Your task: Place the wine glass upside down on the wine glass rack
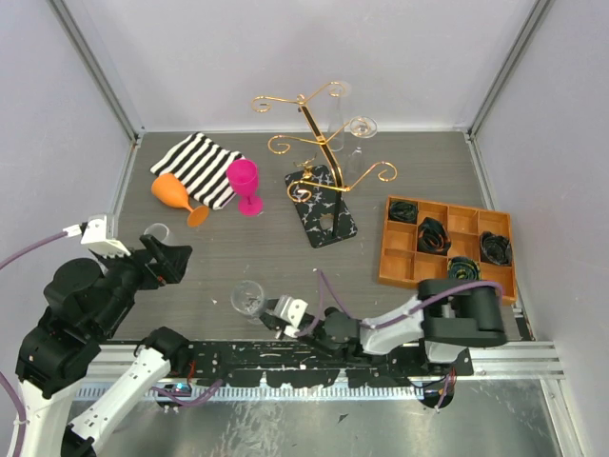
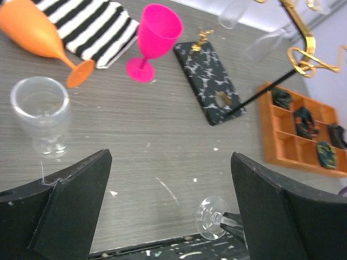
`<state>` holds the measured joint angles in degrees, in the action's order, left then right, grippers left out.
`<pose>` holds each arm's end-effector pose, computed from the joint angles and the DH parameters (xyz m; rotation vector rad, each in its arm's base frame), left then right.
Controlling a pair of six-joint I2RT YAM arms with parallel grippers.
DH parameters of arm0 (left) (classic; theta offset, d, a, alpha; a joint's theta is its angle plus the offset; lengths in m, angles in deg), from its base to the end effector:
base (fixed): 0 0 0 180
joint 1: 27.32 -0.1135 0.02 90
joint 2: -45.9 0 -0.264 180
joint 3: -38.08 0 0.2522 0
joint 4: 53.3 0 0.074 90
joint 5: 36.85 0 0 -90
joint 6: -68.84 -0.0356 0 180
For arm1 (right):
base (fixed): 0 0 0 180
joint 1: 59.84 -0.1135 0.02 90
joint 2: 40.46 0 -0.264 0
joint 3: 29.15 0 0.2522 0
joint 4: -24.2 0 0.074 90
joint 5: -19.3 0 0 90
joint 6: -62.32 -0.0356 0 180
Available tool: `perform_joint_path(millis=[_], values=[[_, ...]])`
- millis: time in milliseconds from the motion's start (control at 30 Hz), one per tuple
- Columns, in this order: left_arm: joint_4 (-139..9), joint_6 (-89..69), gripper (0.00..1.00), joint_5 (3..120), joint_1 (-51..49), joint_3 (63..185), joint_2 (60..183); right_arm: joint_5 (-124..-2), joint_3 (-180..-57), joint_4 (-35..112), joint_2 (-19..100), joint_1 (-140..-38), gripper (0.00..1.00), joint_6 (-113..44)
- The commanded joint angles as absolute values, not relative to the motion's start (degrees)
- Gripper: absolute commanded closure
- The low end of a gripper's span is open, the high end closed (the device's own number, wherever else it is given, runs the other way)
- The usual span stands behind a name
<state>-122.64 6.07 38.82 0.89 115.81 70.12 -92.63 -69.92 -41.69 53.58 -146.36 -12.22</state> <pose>0.0338 -0.0081 0.3950 -0.1602 1.8547 -0.4454 0.0311 0.2925 0.1981 -0.8565 1.1206 0.7786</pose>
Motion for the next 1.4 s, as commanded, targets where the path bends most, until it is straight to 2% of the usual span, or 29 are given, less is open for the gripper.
perform_joint_path(millis=[0, 233, 333, 433, 633, 1033, 1133, 1367], values=[[-117.1, 11.3, 0.02, 49.3, 0.7, 115.0, 69.3, -92.7, -70.0, -40.1, 41.0, -147.4, 0.99, -8.5], [-105.8, 17.9, 0.02, 59.7, 0.7, 109.4, 69.1, -93.6, -71.8, -31.9, 28.3, -147.5, 0.99, -2.4], [-100.0, 21.5, 0.02, 62.9, 0.7, 106.5, 69.8, -93.0, -72.3, -35.7, 27.1, -147.5, 0.99, -0.7], [-94.9, 25.5, 0.00, 66.1, 0.7, 104.6, 71.1, -91.7, -73.3, -41.4, 28.1, -147.5, 0.99, 0.8], [-84.8, 32.2, 0.05, 70.4, 0.8, 99.4, 71.9, -89.6, -77.0, -47.7, 31.1, -147.5, 0.99, 3.6], [-78.1, 40.4, 0.12, 71.7, 0.7, 94.6, 69.8, -90.9, -84.5, -54.4, 39.1, -147.4, 0.99, 10.5], [-75.8, 42.2, 0.19, 72.4, 0.8, 93.8, 70.1, -91.7, -85.4, -59.2, 41.9, -147.3, 0.99, 12.9], [-73.9, 44.4, 0.29, 72.9, 0.7, 92.7, 70.2, -90.6, -86.0, -59.2, 42.1, -145.8, 0.99, 12.8]])
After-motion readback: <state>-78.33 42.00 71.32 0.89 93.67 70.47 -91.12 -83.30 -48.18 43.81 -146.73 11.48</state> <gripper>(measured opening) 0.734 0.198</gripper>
